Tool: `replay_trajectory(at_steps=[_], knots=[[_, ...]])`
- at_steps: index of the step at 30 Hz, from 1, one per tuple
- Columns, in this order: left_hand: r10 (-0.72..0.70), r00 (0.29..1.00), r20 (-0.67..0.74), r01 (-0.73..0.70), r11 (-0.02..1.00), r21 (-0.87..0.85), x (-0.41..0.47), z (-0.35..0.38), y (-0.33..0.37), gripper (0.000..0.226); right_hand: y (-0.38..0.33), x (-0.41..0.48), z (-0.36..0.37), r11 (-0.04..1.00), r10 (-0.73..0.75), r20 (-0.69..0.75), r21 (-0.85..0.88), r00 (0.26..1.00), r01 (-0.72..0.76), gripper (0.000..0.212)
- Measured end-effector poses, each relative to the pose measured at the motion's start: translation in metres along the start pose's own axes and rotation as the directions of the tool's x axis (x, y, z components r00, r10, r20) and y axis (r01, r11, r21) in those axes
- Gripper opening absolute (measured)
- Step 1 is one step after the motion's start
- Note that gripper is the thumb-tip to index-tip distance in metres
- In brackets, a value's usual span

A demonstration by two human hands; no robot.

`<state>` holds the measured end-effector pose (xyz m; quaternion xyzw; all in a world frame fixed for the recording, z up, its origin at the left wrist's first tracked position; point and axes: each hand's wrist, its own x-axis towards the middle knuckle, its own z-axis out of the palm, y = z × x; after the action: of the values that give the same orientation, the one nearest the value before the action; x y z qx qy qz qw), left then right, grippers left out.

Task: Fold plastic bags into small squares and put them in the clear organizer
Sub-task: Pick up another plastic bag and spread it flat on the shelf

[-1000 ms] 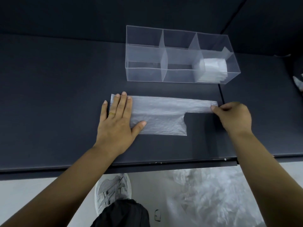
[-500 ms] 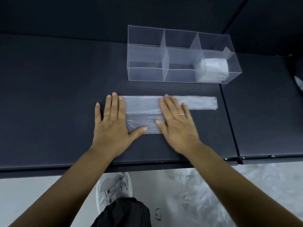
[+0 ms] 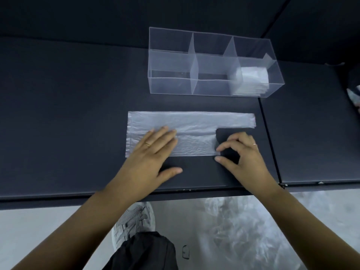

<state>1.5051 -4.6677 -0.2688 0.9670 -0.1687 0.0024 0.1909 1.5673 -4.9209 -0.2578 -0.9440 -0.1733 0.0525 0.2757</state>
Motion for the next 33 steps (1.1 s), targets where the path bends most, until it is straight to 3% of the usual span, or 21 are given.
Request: replay_trajectory(at_steps=[4,10,15,18,20,21,23,25,28,33], knots=[[-0.034,0.999,-0.019,0.034,0.999,0.009,0.004,0.008,0.005,0.073,-0.007,0.015,0.004,0.999,-0.011,0.030,-0.030,0.999,0.012,0.003],[-0.014,0.977,-0.211,0.022,0.999,0.032,0.012,0.014,0.000,0.050,-0.013,0.030,-0.026,0.976,0.077,0.193,0.185,0.978,-0.114,0.025],[0.074,0.948,-0.310,-0.053,0.996,0.075,0.020,0.009,-0.005,0.013,-0.022,0.032,-0.033,0.978,0.072,0.149,0.183,0.986,-0.099,0.008],[0.044,0.955,-0.293,-0.036,0.999,0.034,0.021,-0.002,-0.002,0.022,-0.035,0.031,-0.029,0.998,-0.067,0.203,0.006,0.977,0.067,0.076],[0.015,0.966,-0.258,-0.014,1.000,0.006,0.020,-0.007,0.002,0.017,-0.044,0.031,-0.015,0.958,-0.174,0.300,-0.167,0.938,0.232,0.092],[-0.013,0.972,-0.236,0.011,1.000,-0.012,0.019,-0.009,0.003,0.015,-0.045,0.032,-0.007,0.936,-0.207,0.318,-0.213,0.925,0.282,0.084],[-0.111,0.978,-0.175,0.097,0.991,-0.088,0.017,-0.014,0.003,0.015,-0.042,0.035,0.005,0.946,-0.230,0.254,-0.167,0.940,0.276,0.047],[-0.231,0.964,-0.133,0.204,0.960,-0.189,0.013,-0.018,-0.006,0.015,-0.033,0.041,0.004,0.989,-0.138,0.129,0.073,0.982,0.129,0.015],[-0.435,0.891,-0.127,0.347,0.834,-0.429,0.002,-0.027,-0.028,0.012,-0.022,0.053,-0.003,0.915,0.122,0.153,0.364,0.981,-0.171,0.012],[-0.647,0.762,-0.015,0.461,0.559,-0.689,0.000,-0.035,-0.058,0.013,-0.023,0.068,0.003,0.824,0.285,0.147,0.467,0.947,-0.320,0.009]])
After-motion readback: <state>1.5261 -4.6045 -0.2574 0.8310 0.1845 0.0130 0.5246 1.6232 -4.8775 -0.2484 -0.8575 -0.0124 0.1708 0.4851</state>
